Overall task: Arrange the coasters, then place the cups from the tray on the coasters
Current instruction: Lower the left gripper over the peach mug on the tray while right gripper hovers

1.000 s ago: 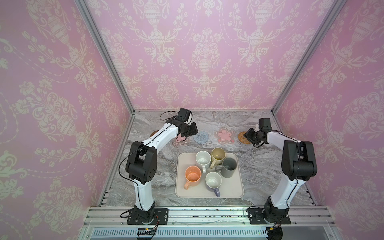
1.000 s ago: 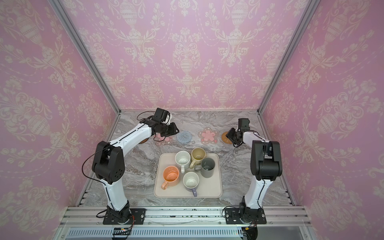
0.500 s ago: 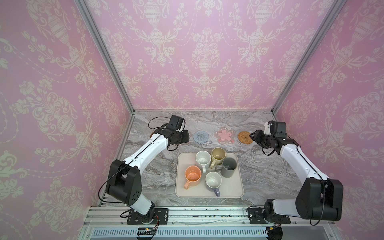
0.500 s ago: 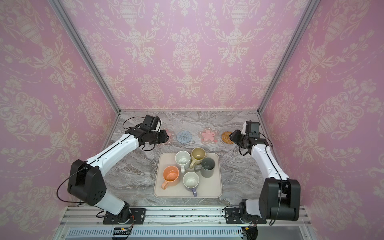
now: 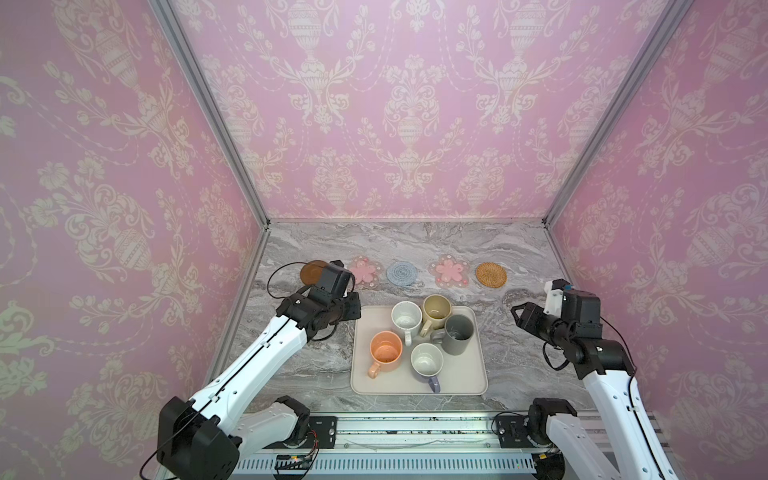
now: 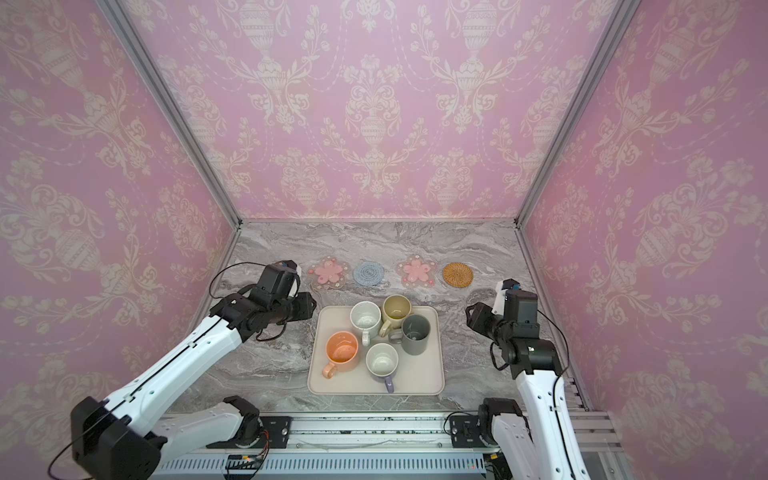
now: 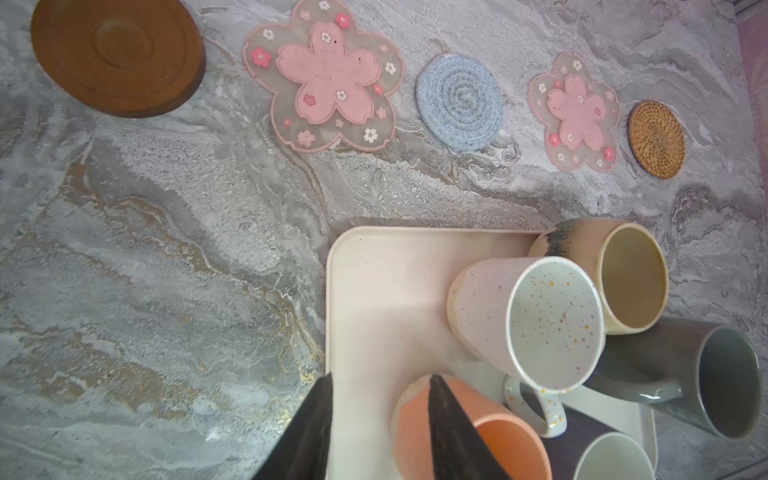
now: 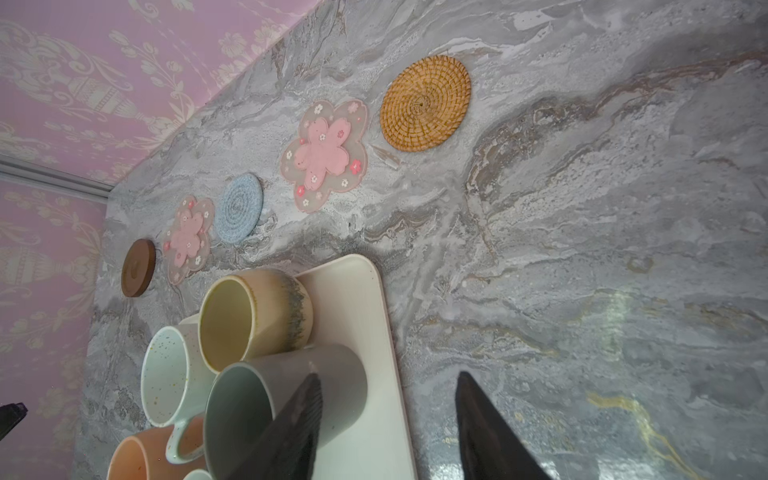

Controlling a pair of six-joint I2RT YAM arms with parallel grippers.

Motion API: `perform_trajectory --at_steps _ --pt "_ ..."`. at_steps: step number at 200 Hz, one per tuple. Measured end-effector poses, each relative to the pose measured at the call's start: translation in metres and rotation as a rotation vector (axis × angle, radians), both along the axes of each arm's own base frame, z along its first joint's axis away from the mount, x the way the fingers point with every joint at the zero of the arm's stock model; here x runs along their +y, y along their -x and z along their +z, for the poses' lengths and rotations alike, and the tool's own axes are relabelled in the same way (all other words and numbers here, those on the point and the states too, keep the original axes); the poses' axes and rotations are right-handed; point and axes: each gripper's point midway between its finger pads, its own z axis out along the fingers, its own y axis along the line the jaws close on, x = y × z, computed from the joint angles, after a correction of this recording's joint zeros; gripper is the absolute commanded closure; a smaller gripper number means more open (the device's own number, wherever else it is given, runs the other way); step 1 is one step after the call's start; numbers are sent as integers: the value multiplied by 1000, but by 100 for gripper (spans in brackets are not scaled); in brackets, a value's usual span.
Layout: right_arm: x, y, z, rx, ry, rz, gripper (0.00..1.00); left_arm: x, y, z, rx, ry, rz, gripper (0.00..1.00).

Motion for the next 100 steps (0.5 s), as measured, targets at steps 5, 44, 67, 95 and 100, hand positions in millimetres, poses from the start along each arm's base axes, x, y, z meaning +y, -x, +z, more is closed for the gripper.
perform_trajectory --at_steps 5,44,67,95,100 --pt "2 3 1 -5 -2 7 44 4 5 0 -1 -4 10 59" --pt "20 14 2 20 27 113 44 31 45 -7 7 -13 60 59" --pt "29 14 1 41 47 170 44 43 65 -8 19 -19 81 59" --pt "29 17 5 15 50 170 43 45 77 -7 26 -19 73 59" --pt "29 18 6 6 49 167 43 44 79 -7 30 -19 72 60"
